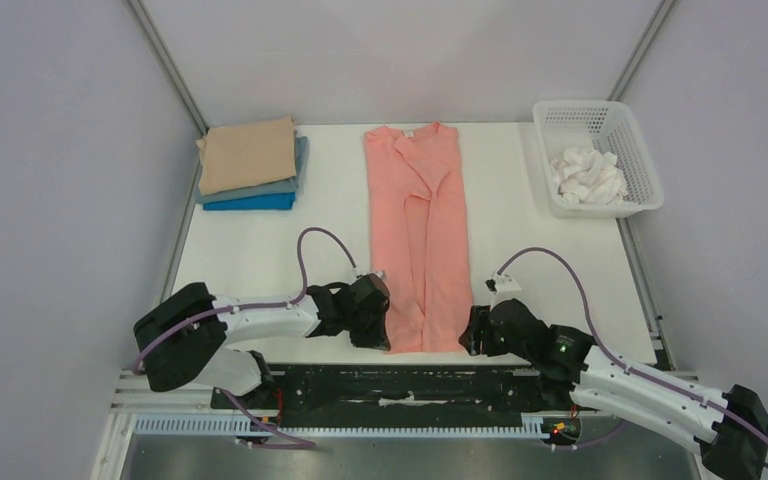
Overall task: Fold and stack the t-shirts
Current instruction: Grab the bottom of the folded rectangular tshirt with both arms
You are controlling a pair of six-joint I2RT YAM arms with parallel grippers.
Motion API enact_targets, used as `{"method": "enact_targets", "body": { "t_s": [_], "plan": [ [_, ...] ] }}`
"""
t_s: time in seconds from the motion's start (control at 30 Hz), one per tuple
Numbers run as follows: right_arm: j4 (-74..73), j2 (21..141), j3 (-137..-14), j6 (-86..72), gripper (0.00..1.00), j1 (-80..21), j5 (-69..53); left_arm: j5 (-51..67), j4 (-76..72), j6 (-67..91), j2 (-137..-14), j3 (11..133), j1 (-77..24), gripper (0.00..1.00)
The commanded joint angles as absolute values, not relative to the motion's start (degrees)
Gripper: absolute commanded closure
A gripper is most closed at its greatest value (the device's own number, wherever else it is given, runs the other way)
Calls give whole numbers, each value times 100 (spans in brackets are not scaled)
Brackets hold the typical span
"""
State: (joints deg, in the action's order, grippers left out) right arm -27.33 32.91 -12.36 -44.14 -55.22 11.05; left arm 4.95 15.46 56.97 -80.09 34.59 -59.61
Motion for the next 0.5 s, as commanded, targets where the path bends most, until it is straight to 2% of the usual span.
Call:
{"method": "enact_targets", "body": {
  "t_s": [0.0, 0.03, 0.2, 0.3, 0.47],
  "plan": [
    [-2864, 3438, -1188, -4499, 46, -5511, 850, 298, 1846, 5739, -7915, 3383, -5989, 98],
    [-2897, 3481, -1167, -4517, 48, -5511, 849, 301, 1851, 5739, -7927, 3377, -5992, 98],
    [-2936, 3732, -1123, -4514, 71, -5511, 726, 290, 1871, 5732, -7995, 3379, -5991, 98],
    [-3055, 3763, -1167, -4445, 99, -5511, 526, 266, 1994, 5696, -7992, 3465, -5991, 98],
    [-3732, 3434, -1312, -4323, 100, -5511, 602, 27, 2563, 5385, -7500, 3387, -5990, 98]
  ]
}}
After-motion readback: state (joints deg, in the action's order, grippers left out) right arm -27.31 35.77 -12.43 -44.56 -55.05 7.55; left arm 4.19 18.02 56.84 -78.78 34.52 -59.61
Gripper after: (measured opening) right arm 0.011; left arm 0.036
